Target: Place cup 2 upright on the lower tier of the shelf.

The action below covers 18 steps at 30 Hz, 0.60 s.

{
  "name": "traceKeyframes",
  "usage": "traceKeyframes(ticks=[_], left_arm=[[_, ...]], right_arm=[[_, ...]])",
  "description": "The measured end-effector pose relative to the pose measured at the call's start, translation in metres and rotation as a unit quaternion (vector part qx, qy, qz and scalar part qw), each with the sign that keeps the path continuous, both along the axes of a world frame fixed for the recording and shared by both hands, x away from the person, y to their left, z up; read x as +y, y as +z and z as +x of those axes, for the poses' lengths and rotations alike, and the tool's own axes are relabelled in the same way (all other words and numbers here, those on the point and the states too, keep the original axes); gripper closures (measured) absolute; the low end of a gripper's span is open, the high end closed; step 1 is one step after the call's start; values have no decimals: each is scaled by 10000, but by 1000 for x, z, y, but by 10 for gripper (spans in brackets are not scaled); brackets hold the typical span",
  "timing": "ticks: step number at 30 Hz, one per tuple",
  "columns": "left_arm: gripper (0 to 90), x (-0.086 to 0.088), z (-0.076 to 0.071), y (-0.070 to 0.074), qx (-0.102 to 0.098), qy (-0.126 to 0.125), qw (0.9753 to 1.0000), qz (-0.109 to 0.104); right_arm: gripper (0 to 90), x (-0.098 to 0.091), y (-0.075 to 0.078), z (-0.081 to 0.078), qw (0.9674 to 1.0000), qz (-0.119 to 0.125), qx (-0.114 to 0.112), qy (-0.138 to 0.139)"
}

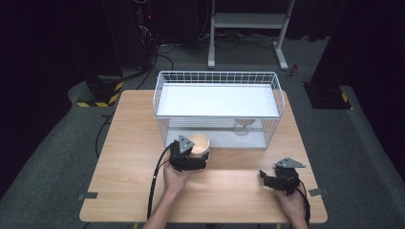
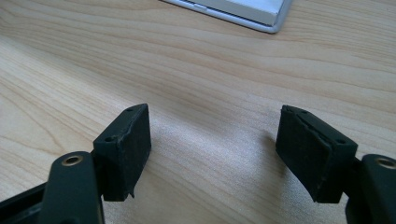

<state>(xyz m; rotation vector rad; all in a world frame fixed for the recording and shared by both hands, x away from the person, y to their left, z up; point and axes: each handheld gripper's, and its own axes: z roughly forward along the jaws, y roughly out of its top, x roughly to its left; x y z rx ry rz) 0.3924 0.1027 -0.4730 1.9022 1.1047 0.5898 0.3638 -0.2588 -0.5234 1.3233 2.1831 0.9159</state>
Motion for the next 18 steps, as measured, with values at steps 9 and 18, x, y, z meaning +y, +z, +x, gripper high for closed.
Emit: traceKeyframes(ticks=[9, 18], left_arm=[[94, -2, 13, 0, 33, 119, 9999, -83], [94, -8, 25, -6, 102, 243, 9996, 81]], right_arm=[[264, 0, 0, 0, 10000, 0, 0, 1], [264, 0, 0, 0, 10000, -2, -9, 8]])
